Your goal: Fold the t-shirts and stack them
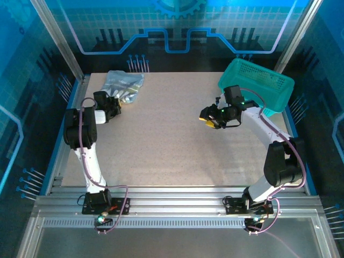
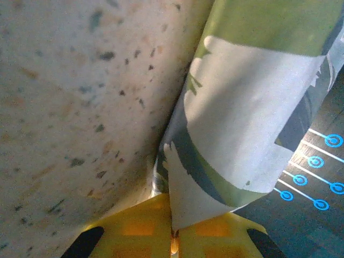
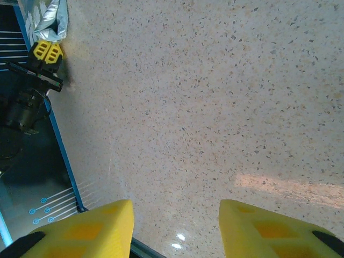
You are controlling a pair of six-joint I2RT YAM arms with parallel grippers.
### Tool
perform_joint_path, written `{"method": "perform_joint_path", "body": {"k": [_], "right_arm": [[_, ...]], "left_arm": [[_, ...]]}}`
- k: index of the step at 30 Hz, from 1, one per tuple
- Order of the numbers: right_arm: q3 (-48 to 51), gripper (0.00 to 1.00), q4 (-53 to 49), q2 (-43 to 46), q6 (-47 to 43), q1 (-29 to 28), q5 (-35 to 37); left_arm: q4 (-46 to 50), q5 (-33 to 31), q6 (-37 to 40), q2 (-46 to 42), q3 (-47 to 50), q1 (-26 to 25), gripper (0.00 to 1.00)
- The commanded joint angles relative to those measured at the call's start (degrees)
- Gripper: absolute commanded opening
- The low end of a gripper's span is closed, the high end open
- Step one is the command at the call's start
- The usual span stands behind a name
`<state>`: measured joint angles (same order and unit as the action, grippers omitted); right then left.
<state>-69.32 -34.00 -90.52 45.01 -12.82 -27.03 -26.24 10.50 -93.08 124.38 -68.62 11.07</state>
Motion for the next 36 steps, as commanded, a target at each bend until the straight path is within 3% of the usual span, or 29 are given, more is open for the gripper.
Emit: {"method": "perform_joint_path", "body": {"k": [1, 3, 7, 12, 19, 25, 36], "right_arm": [[-0.68, 0.47, -0.02, -0.56, 0.67, -0.91, 0.32], [-1.15, 0.47, -0.02, -0.97, 0.57, -1.4, 0.44], [-1.39, 0.47, 0.06, -1.01, 0.69, -2.16, 0.96], [-0.26, 0.47, 0.85, -0.37, 1.08, -2.39, 1.19], [1.44, 0.47, 1.28, 1.32, 1.56, -2.5, 1.46], [2.5, 0.47, 0.49, 3.02, 1.48, -2.5, 2.15], [2.22, 0.47, 1.12, 1.6, 1.61, -2.48, 1.79]], "left_arm": [[-2.73, -0.07, -3.0, -0.76, 1.58, -2.17, 0.16], [-4.92, -0.63, -5.5, -2.84, 3.64, -3.91, 0.33], [-3.06, -0.54, -7.76, -9.62, 7.08, -7.7, 0.42], [9.95, -0.33, -1.85, -16.93, 4.2, -9.54, 0.42], [23.19, 4.63, 12.91, -6.21, -12.7, -4.57, 0.34], [25.42, 13.21, 19.44, 4.64, -22.3, -3.75, 0.32], [19.71, 12.09, 17.79, 5.41, -15.18, -5.63, 0.34]]}}
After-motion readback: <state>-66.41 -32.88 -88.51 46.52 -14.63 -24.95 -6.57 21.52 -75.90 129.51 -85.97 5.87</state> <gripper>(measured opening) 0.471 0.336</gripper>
